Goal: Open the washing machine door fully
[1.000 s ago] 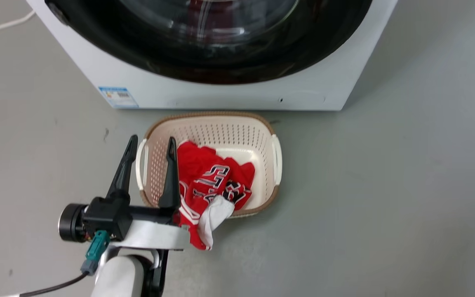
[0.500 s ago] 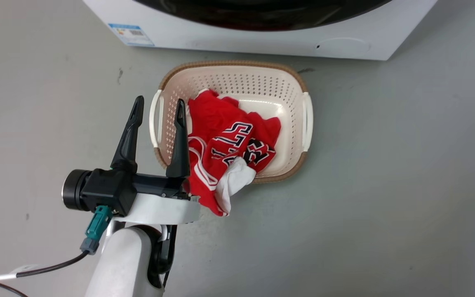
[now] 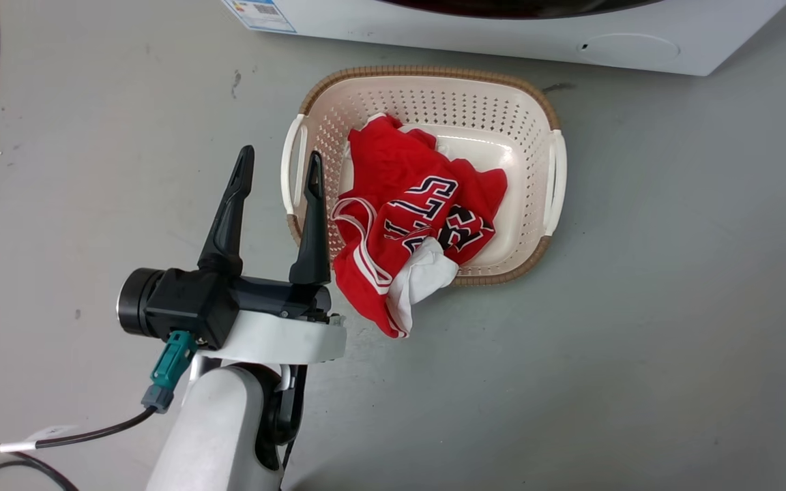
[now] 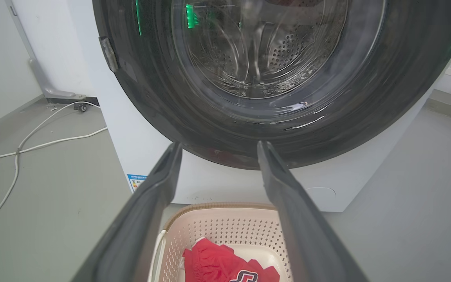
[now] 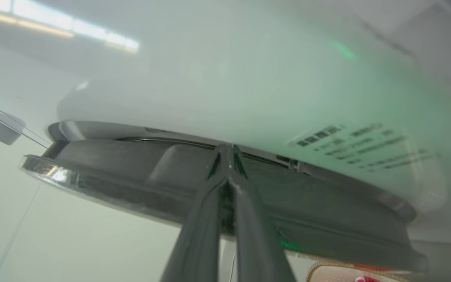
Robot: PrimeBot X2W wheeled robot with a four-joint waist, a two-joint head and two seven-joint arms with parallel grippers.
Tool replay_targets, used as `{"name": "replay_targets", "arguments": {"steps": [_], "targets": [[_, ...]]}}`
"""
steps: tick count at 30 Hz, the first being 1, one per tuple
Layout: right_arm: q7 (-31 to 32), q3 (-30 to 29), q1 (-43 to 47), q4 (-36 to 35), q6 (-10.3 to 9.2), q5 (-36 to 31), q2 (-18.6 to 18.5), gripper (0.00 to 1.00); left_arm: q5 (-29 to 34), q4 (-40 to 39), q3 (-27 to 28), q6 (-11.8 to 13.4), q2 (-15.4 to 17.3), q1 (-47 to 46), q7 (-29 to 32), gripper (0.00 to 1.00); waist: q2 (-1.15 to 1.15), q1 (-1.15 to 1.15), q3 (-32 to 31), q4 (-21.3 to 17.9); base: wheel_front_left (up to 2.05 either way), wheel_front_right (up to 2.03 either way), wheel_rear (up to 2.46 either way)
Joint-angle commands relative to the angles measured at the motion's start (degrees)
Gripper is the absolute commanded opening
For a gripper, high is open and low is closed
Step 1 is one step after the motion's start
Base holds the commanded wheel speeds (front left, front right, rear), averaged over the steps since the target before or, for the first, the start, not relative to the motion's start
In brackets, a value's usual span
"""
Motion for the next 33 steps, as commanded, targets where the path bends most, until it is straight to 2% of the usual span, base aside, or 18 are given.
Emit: {"name": "replay_targets", "arguments": {"steps": [1,11,21,33], "targets": [[0.31,0.64,-0.89,0.43,-0.02,-0.51,0.45,0.0,-0.32,-0.12,-0.14,0.3,0.02,-0.87,-0.16,1.0,0.0,-0.01,0.27,0.37,0.0,0.0,0.0],[3.75,3.7,3.08,0.03,-0.01,-1.53,1.55,0.0,-0.59,0.55,-0.3,0.82,0.04,-0.53,-0.16,1.0,0.0,-0.01,-1.15,0.26,0.0,0.0,0.0],[5.6,3.61,10.52,-5.16,0.06,0.65,1.63,0.0,0.38,1.18,0.5,0.24,0.04,1.56,-0.16,1.0,0.0,-0.01,-5.99,-1.38,0.0,0.0,0.0],[7.93,6.28,24.19,-13.45,0.05,2.56,3.96,0.0,1.02,1.75,1.97,-0.04,0.03,5.24,-0.16,1.0,0.0,-0.01,-11.75,-3.18,0.0,0.0,0.0]]}}
